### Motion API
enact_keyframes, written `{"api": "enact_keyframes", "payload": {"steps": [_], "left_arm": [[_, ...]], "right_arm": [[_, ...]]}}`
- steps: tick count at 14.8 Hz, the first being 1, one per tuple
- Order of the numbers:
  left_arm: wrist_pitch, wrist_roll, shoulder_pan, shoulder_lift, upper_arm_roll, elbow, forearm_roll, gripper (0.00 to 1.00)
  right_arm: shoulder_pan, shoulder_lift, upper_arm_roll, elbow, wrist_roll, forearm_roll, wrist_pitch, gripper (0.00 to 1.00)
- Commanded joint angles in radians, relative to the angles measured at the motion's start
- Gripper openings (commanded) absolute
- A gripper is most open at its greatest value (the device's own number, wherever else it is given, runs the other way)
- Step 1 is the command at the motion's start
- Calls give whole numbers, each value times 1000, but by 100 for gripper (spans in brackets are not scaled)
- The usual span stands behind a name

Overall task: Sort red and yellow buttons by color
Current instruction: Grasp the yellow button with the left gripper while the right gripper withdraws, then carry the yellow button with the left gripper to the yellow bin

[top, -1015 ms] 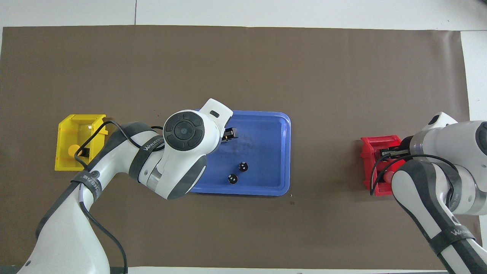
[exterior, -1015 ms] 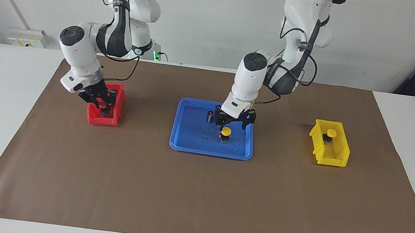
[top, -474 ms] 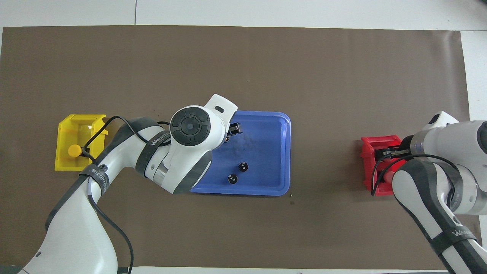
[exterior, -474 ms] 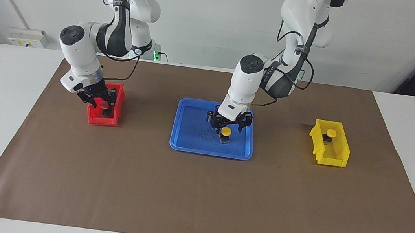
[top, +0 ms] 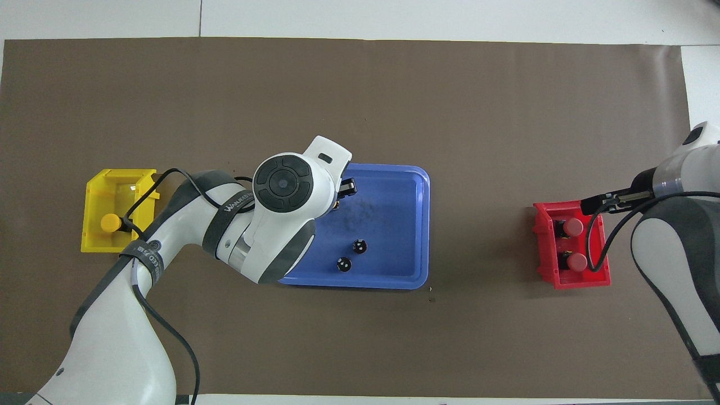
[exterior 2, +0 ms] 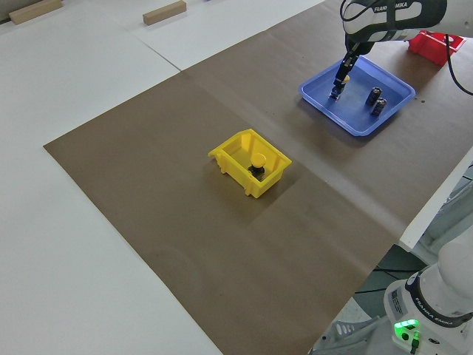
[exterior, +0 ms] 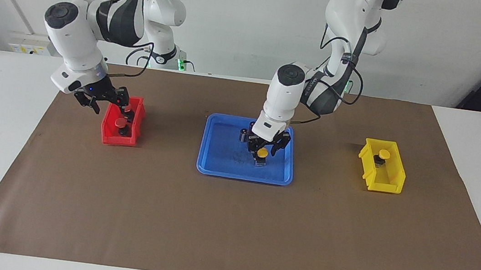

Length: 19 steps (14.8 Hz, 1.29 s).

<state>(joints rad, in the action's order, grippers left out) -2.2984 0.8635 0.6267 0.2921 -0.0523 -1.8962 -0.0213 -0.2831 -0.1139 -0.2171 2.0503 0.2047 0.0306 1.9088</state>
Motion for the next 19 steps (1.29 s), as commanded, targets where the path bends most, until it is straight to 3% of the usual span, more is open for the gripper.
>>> {"api": "enact_keyframes", "payload": {"steps": [1,3,5,7,10,13,15,19], "left_arm": [[25,38,21,13,17,25,0,43],[25,43,21,12,17,26,0,2],[52,45,21,15,17,46,0,2],[179,43,16,33,17,139,0,1],[370,35,-2,9,28,238,0,2],[441,-137,-146,-34,29,240,-5,1],[464,-271,-258,-51,29,243,-3,1],[464,-603,-480,-57,29,246,-2,1]], "right_arm": [[-7,0,-11,-129,-19,22,-146,100],[-8,0,-8,-202,-24,9,-236,100],[-7,2,-8,-265,-53,6,-312,100],[-8,11,-10,-326,-119,-11,-373,100],[-22,42,-11,-393,-120,-46,-373,100],[-19,94,8,-467,-122,-70,-395,100],[69,102,126,-493,-120,-57,-424,100],[143,92,217,-460,-125,-63,-413,100]]}}
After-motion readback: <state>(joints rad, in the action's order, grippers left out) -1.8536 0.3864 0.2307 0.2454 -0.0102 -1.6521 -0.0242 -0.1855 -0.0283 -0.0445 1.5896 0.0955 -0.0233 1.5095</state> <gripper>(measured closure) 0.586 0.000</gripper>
